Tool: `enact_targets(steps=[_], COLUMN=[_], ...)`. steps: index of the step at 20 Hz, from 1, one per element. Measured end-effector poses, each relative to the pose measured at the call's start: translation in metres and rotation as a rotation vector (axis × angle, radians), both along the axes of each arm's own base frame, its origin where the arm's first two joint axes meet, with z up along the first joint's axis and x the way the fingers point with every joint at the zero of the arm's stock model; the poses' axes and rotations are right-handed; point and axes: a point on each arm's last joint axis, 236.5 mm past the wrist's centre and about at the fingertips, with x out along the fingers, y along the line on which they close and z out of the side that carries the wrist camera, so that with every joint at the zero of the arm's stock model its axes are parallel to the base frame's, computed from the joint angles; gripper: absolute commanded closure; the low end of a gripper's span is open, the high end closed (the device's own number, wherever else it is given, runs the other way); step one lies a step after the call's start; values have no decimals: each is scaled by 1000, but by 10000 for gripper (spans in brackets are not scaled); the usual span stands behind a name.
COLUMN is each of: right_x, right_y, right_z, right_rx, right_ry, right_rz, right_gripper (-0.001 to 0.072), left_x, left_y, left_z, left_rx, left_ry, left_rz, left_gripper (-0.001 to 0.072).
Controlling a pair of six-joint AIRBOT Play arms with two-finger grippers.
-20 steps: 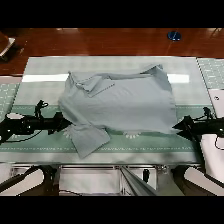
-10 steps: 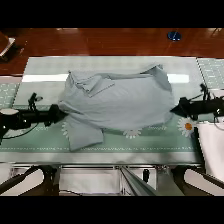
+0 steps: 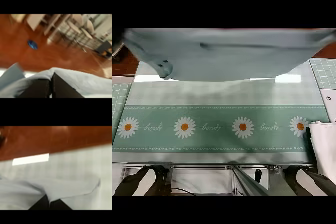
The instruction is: Fold the shirts.
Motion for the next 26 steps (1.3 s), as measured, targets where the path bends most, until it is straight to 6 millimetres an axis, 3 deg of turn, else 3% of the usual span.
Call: enact_targets(steps=[1,3,5,7,10,13,15,18,21,26], right_x=[-18,-58,-98,-132,-168,-179,-173,-148,-107,-23], right_y=[6,14,20,25,27,25,21,17,18,19], right_z=[30,73,102,118,122,110,93,49,-9,-116], right_rx=[-31,-96,-158,-200,-244,-259,-254,-210,-139,-35], right_ry=[-78,-197,-291,-348,-369,-330,-275,-141,11,245], right_rz=[-4,-25,-55,-90,-128,-144,-143,-111,-36,70], right_gripper=[694,694,694,694,694,694,694,694,694,694], left_x=[-14,-48,-84,-124,-167,-187,-183,-153,-106,-17], left_y=[2,7,13,17,20,29,35,42,42,36], left_z=[27,77,111,133,140,127,108,62,-13,-132], left_rx=[64,180,285,378,492,552,548,499,411,294], left_ry=[-54,-161,-243,-308,-330,-276,-208,-71,128,386], left_rz=[39,134,236,334,424,483,486,443,330,195], left_gripper=[688,688,688,688,688,688,688,688,688,688])
